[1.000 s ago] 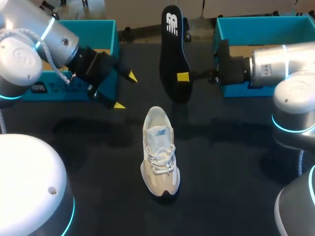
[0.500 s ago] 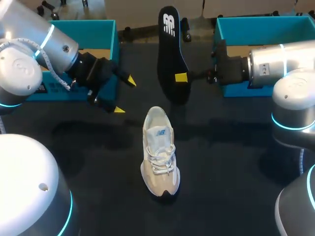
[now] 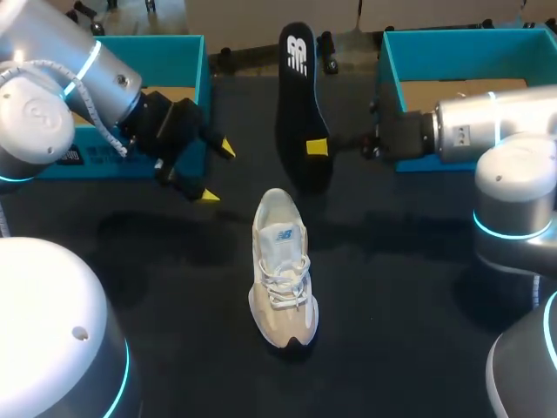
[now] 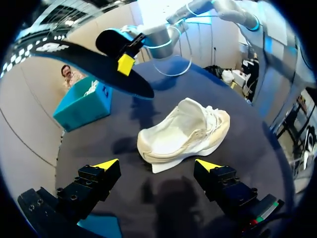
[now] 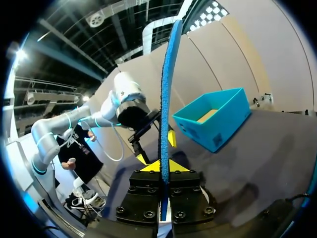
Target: Take the shoe out of the shoebox, open the shoe tongue, remove and reinsert the insole, then place the shoe into the shoebox
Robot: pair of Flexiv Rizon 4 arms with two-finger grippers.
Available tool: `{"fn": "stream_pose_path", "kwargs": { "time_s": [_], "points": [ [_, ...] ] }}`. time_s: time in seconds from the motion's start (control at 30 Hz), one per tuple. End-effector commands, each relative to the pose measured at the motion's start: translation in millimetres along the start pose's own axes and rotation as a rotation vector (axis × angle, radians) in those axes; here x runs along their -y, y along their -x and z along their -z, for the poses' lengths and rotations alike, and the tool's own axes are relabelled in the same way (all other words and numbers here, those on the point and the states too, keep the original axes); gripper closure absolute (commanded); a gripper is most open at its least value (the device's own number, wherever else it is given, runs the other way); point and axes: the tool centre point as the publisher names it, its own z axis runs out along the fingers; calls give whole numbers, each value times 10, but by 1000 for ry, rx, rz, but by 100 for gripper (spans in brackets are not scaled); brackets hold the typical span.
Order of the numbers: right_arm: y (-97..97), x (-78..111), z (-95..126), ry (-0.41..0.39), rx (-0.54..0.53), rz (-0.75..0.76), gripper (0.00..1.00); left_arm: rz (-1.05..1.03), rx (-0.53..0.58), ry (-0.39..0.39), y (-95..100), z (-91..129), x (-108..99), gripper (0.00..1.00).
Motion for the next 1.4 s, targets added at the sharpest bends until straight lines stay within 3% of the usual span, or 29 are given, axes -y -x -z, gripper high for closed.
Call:
{"fn": "stream_pose_path", "kwargs": {
  "time_s": [0.03, 0.53, 1.13, 1.4],
  "points": [
    [-15, 36, -87, 12, 2, 18, 100, 65, -14, 11, 53, -105, -103, 0],
    [28, 246, -376, -10, -50, 60, 100, 130, -27, 70, -13, -383, -355, 0],
    [35, 265, -439, 10, -62, 71, 100, 142, 15, 62, -259, -385, -358, 0],
    [199, 413, -591, 23, -85, 58, 100, 150, 17, 53, -298, -350, -308, 0]
  ]
}}
